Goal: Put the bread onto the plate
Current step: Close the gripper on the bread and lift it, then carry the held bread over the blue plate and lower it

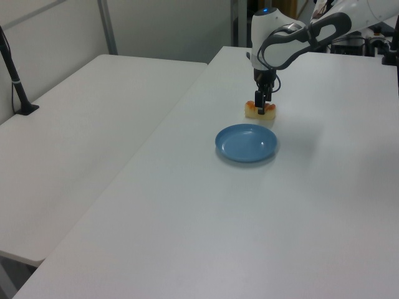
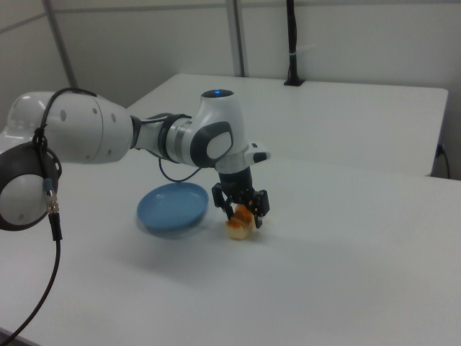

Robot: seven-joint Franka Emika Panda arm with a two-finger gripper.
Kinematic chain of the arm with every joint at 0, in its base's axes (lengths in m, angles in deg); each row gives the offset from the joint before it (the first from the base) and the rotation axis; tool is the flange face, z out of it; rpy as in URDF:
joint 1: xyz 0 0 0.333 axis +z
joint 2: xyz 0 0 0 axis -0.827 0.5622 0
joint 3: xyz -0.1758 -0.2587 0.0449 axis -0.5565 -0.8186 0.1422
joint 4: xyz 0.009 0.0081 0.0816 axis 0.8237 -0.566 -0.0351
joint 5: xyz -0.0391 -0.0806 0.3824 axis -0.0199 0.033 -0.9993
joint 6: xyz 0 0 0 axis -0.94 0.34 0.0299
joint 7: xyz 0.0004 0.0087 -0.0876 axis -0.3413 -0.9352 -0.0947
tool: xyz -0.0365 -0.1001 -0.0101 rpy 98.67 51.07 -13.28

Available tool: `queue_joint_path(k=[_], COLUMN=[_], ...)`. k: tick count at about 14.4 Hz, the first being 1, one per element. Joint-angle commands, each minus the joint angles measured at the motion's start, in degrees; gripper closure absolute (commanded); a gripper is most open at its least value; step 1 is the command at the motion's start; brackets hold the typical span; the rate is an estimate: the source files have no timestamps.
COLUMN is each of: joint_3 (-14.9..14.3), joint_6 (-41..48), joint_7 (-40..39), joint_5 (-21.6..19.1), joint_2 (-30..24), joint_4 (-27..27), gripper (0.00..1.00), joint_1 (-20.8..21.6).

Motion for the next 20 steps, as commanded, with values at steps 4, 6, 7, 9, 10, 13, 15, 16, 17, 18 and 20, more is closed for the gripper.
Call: queue_joint_path(k=[4,6,7,9,10,13,15,16,17,18,20], joint_3=[0.1,0.0,0.0,0.1,0.5,5.1,8.5,9.5,9.5,9.5,9.5], joint_6=[-1.5,-1.0,-0.8,0.5,1.9,7.3,7.8,7.6,7.4,7.2,6.0], joint_7=[-0.9,-0.8,-0.8,-0.7,-0.4,2.1,7.9,11.8,13.4,14.5,17.5], joint_5=[0.1,0.2,0.2,-0.1,-0.1,-0.2,0.5,0.6,0.7,0.9,2.1], joint_2=[0.3,-0.9,-1.6,-3.5,-4.6,-7.3,-7.4,-7.3,-7.1,-6.8,-5.4], joint_4=[0.4,0.5,0.5,0.3,0.3,0.2,0.0,0.0,-0.1,-0.1,-0.1], gripper=[0.7,0.7,0.7,0.7,0.7,0.7,0.7,0.7,0.7,0.7,0.7], joint_1=[0.3,0.3,0.3,0.5,0.9,2.1,3.5,5.3,7.1,8.6,10.3])
